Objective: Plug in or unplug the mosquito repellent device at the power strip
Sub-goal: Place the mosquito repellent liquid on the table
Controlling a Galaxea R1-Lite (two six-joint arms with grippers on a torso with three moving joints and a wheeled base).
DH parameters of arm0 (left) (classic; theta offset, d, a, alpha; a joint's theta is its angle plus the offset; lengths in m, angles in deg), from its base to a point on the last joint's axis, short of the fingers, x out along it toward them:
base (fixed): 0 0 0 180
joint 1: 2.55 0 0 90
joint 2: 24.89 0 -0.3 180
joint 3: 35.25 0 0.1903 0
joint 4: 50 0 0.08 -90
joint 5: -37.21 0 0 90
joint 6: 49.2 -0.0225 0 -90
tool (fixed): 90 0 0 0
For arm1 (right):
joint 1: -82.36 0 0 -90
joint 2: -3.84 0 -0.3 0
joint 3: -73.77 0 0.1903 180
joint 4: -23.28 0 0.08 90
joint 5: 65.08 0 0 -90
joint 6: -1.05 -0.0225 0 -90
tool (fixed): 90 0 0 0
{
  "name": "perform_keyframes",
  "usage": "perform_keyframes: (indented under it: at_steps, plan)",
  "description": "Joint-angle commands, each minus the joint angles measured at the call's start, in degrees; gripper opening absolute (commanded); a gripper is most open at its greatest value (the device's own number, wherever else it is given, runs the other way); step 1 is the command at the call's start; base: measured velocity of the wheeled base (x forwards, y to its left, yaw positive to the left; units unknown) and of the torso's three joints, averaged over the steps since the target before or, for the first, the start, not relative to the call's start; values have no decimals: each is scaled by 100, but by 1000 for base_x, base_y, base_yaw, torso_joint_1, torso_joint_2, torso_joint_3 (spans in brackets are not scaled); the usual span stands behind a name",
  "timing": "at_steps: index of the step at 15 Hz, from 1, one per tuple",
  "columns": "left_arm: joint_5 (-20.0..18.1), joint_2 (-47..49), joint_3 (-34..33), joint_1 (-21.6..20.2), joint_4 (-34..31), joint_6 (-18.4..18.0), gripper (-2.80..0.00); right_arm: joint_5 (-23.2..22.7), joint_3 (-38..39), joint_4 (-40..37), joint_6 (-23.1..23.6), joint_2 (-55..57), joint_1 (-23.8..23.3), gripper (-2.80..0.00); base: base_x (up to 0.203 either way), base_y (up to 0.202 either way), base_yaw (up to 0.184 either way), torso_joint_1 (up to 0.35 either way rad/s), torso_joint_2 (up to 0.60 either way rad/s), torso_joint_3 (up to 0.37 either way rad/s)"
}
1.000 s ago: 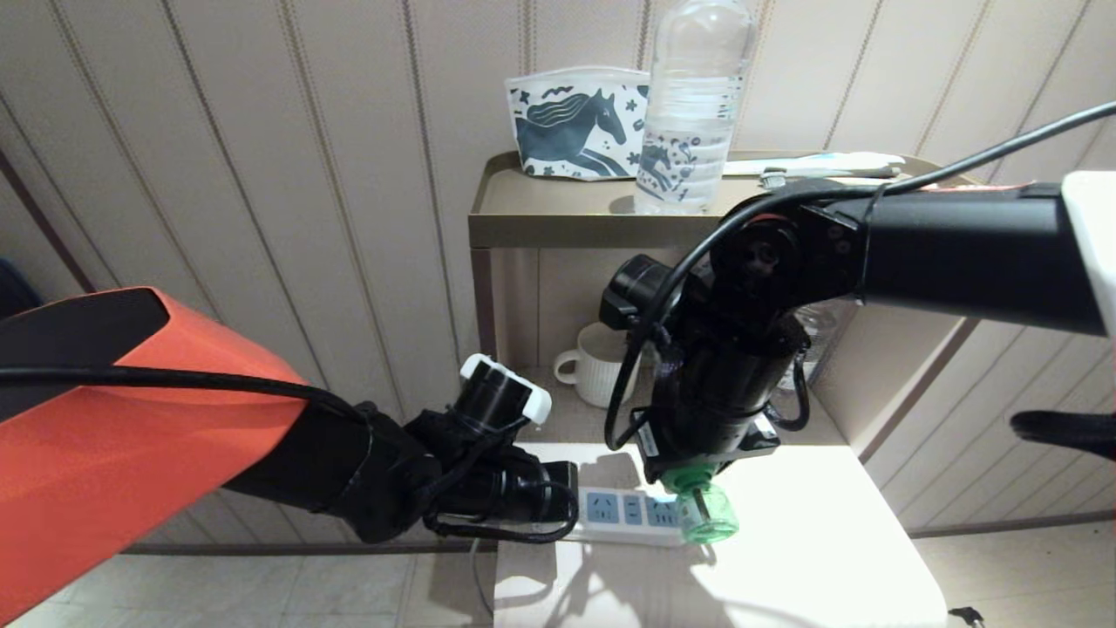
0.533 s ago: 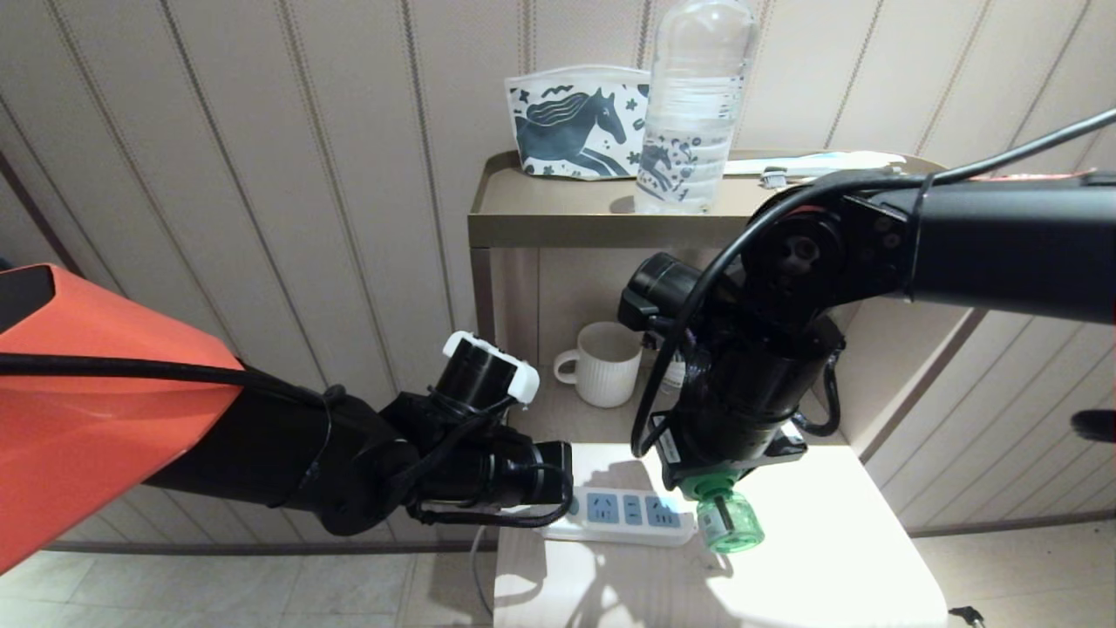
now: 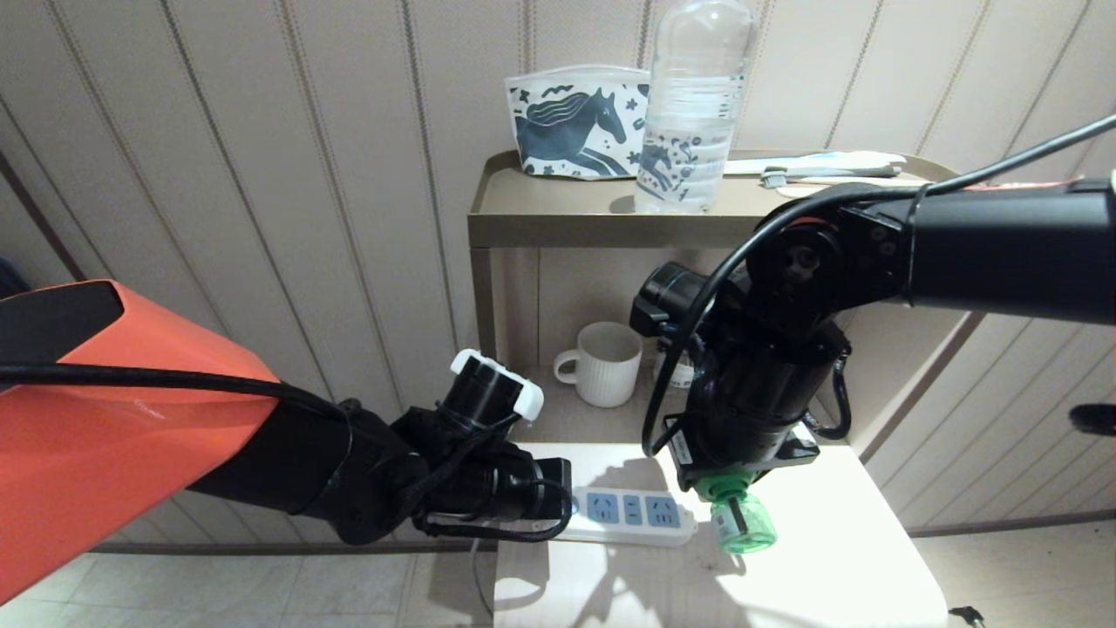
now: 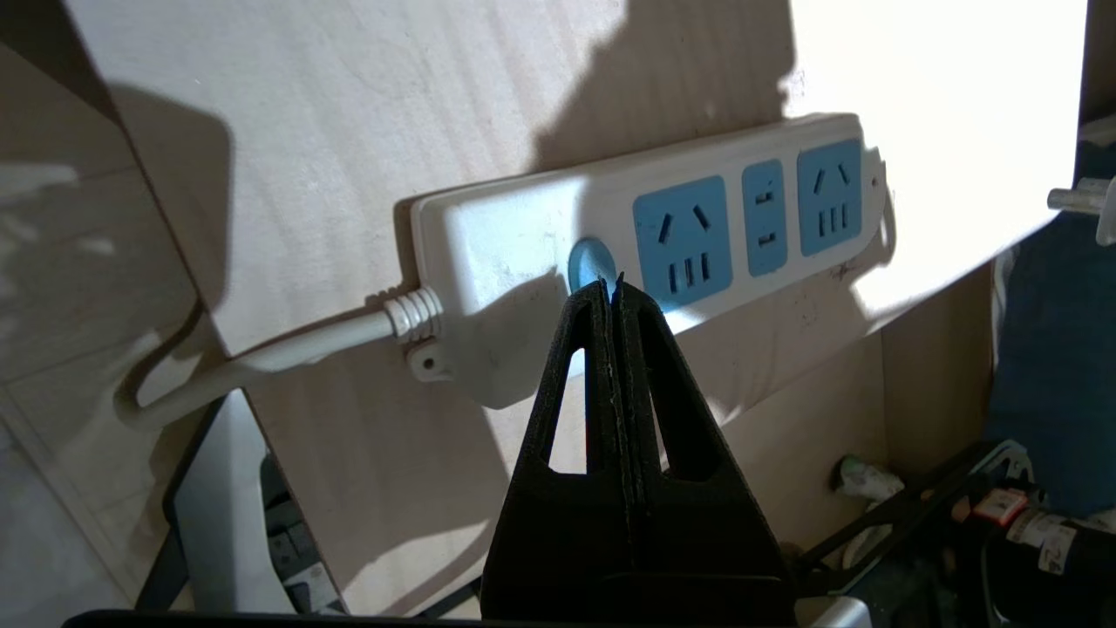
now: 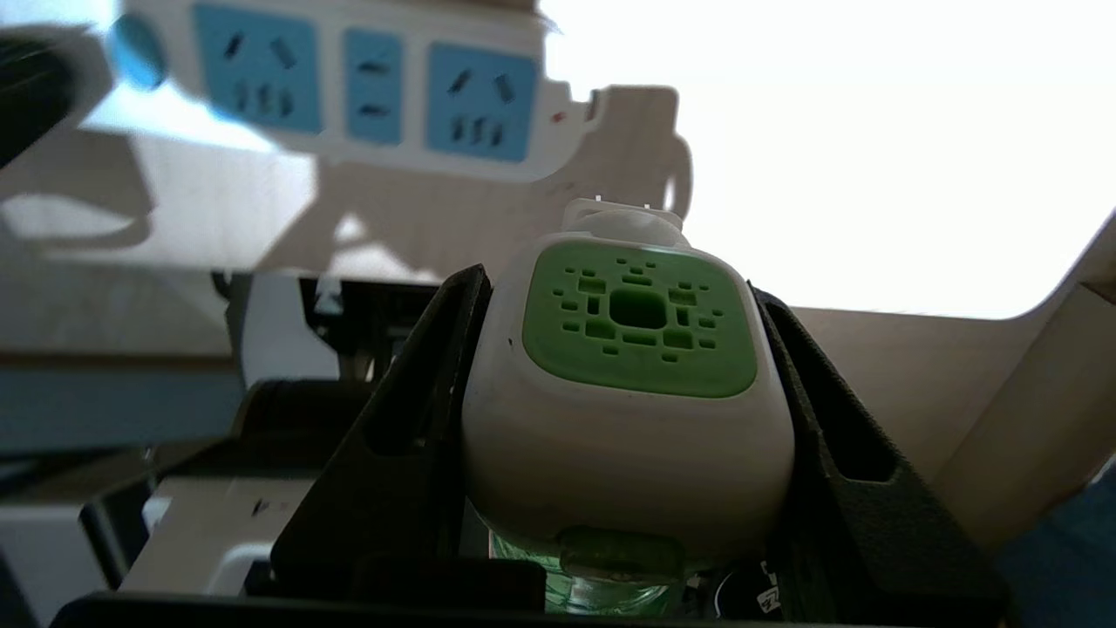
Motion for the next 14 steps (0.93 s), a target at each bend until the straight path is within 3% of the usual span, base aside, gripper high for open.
perform_keyframes:
  at_steps: [1, 5, 10, 14]
  plan:
    - [73, -291, -73, -3, 17, 15, -280, 495, 216, 130, -138, -93, -15, -280, 0, 0, 0, 0, 0, 0]
    - [583, -1223, -488, -21, 29, -92, -280, 1678, 1108, 878, -195, -509, 173, -280, 0, 0, 0, 0, 0, 0]
    - [966, -2540, -1495, -234, 48, -189, -280, 2314, 2608, 1762, -197, -1151, 378, -280, 0, 0, 0, 0, 0, 0]
    - [1298, -3583, -2230, -742, 44, -451, -280, 2821, 3133, 2076, -579, -1548, 1138, -280, 0, 0, 0, 0, 0, 0]
